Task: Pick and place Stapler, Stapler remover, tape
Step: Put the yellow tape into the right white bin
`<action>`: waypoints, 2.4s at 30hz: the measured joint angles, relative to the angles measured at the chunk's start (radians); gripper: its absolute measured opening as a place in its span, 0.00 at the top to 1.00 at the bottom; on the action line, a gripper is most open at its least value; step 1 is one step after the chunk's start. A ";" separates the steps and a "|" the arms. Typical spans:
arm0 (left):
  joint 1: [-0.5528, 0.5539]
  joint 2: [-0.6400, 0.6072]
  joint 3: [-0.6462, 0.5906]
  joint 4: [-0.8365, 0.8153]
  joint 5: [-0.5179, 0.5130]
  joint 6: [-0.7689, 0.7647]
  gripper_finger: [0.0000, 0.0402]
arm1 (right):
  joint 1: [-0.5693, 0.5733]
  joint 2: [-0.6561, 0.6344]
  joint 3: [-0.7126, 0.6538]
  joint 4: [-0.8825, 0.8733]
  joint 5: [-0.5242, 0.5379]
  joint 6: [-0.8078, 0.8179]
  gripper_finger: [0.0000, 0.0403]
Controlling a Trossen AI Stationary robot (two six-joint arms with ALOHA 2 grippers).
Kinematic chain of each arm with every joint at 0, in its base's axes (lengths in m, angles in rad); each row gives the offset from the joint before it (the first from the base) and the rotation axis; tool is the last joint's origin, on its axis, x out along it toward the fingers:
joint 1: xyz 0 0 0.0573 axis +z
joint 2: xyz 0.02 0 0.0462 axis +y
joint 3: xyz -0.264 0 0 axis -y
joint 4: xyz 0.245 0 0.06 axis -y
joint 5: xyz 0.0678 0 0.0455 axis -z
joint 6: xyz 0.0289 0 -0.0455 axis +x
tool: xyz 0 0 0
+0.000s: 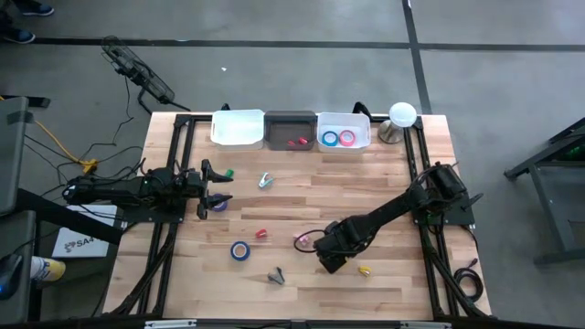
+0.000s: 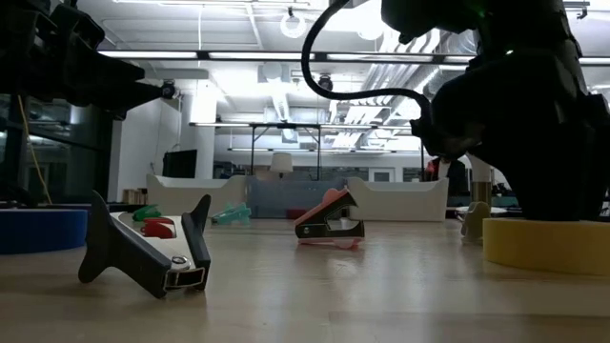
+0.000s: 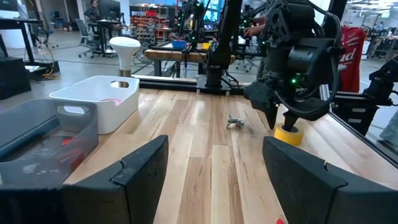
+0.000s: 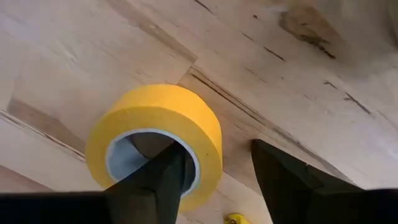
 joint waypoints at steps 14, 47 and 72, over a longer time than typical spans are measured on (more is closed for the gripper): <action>0.000 0.000 0.000 0.000 -0.001 0.000 0.36 | -0.048 -0.041 -0.003 -0.043 0.018 -0.212 0.92; 0.000 0.000 0.000 0.000 -0.002 0.000 0.36 | -0.738 -0.442 0.073 -0.161 0.259 -0.945 0.92; 0.000 0.000 0.000 0.000 -0.002 0.000 0.36 | -1.165 0.008 0.431 -0.312 0.250 -1.022 0.90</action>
